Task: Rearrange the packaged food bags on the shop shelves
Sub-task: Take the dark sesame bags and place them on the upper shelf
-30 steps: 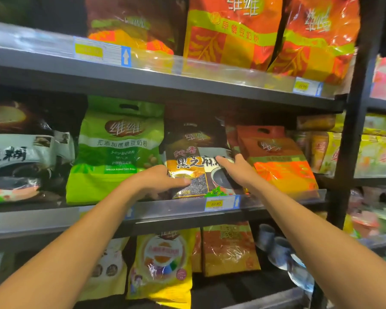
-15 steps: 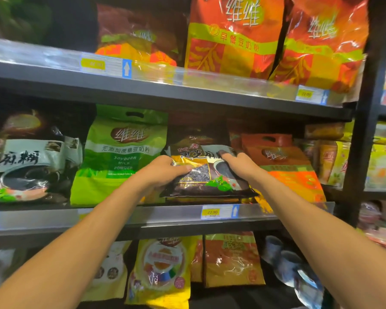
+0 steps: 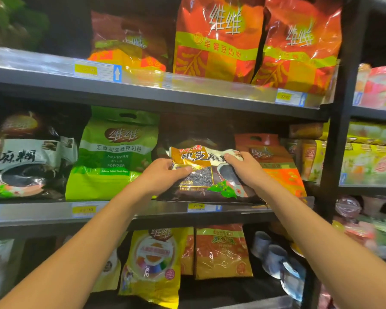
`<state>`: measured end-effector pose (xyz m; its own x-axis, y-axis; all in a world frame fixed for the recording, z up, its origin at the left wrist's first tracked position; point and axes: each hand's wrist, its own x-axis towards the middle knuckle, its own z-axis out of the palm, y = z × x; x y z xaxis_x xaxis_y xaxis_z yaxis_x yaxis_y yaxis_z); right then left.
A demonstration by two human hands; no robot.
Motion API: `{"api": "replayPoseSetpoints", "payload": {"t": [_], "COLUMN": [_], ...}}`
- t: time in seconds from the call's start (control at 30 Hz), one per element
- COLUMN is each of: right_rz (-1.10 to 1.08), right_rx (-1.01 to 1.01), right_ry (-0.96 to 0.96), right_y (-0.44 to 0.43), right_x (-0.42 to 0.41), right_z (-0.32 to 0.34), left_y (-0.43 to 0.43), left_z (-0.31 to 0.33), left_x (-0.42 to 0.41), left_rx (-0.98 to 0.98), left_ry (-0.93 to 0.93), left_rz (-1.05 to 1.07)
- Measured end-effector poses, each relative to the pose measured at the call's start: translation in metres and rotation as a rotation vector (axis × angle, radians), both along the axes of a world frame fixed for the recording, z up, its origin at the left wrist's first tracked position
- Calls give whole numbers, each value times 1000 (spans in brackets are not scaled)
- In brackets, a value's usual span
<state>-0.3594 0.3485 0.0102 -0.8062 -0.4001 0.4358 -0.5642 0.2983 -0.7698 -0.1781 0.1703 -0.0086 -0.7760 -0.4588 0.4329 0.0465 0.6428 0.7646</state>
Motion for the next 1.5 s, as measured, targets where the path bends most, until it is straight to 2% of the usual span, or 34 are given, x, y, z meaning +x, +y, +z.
{"api": "replayPoseSetpoints", "payload": {"t": [0.23, 0.4, 0.53, 0.67, 0.77, 0.97, 1.23, 1.5], "right_rz": [50, 253, 333, 324, 303, 359, 479, 568], "right_rx": [-245, -440, -531, -516, -494, -414, -321, -304], "right_ry": [0, -266, -336, -324, -294, -330, -395, -447], "right_y": [46, 82, 107, 123, 132, 135, 98, 31], "right_x": [40, 69, 93, 115, 133, 175, 232, 297], "right_z": [-37, -82, -124, -168, -199, -240, -266, -268], "left_y": [40, 69, 93, 113, 125, 142, 133, 81], "left_z": [-36, -79, -115, -155, -186, -234, -259, -266], "left_x": [32, 62, 86, 113, 136, 182, 249, 324], "left_rx": [-39, -27, 22, 114, 240, 557, 657, 626], "left_ry": [104, 174, 175, 81, -43, -151, -108, -87], "left_rz": [-68, -113, -123, -114, -107, -98, 81, 209]}}
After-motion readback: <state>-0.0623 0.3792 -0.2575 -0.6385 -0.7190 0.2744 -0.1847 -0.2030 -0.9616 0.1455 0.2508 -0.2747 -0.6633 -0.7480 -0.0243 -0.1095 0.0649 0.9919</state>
